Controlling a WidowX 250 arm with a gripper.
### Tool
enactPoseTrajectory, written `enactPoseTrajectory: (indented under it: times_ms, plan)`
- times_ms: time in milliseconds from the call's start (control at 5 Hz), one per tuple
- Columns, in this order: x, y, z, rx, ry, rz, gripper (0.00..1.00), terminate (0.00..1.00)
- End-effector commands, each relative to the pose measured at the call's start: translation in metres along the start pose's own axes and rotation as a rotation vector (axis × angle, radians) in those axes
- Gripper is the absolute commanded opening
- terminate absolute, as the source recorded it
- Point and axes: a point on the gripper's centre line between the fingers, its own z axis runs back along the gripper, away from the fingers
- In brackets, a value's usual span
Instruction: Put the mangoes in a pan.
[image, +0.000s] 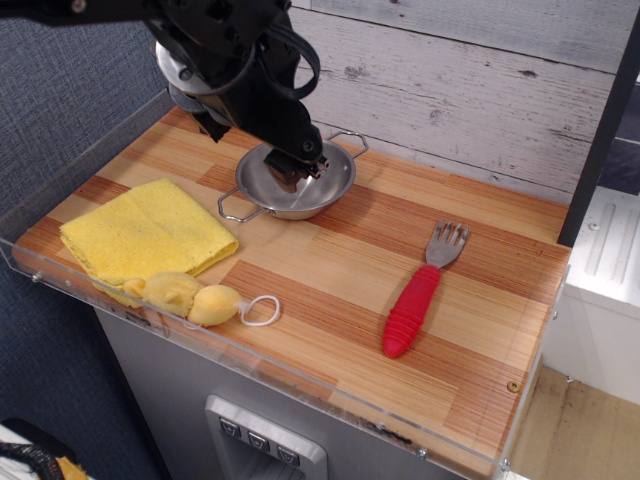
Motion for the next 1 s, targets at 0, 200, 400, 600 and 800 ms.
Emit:
enactPoseTrajectory:
  times_ms: [0,200,400,600,800]
  plan:
    - [0.0,0.0,0.0,0.0,0.0,0.0,1.0,0.0]
    - [-0.011,0.006,0.001,0.005,-0.005,0.001,1.0,0.0]
    - [-0.023,0.01,0.0,0.015,0.011,-0.003,1.0,0.0]
    - [-0.042,0.016,-0.005,0.024,0.053,-0.004,1.0,0.0]
    - [-0.058,0.016,-0.015,0.015,0.101,0.001,1.0,0.0]
